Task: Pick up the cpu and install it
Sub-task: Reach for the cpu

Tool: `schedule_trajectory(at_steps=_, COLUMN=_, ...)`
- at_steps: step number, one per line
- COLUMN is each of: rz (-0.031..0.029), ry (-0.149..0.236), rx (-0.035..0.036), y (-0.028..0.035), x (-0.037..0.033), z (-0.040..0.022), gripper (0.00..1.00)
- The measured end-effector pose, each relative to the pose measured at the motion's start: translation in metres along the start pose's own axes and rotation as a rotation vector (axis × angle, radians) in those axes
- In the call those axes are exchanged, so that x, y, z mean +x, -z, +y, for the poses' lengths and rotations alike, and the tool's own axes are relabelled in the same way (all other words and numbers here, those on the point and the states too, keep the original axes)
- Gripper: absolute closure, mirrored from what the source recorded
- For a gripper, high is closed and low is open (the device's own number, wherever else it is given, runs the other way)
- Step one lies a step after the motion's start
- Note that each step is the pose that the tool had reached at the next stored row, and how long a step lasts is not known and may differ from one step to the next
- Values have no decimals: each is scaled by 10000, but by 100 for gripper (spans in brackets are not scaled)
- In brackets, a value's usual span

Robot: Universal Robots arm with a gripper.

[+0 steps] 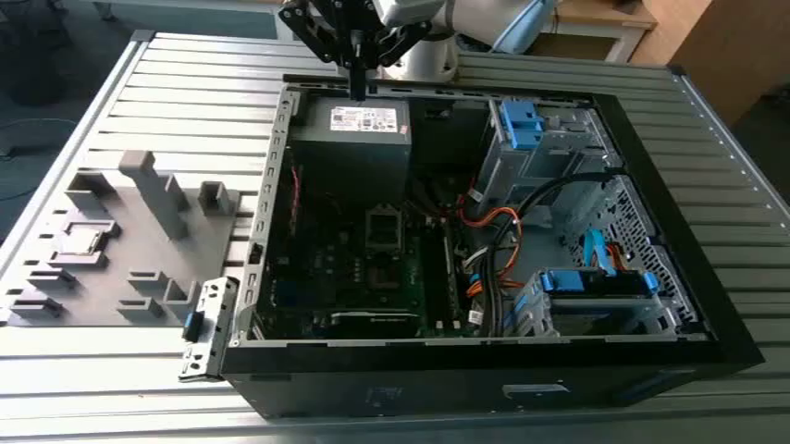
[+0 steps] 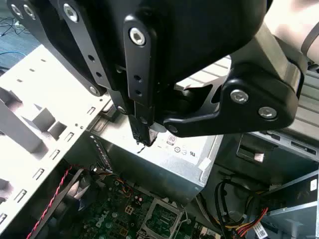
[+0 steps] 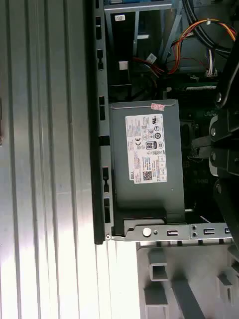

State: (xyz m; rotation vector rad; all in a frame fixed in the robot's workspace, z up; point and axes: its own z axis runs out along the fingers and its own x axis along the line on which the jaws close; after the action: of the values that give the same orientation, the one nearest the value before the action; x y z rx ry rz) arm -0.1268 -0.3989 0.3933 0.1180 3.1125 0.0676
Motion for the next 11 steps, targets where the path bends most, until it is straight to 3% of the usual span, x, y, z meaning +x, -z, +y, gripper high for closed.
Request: schedule_trajectory(at_steps=11, rz=-3, ry=0, rx=-1, y=0, x=19, z=-1, gripper=89)
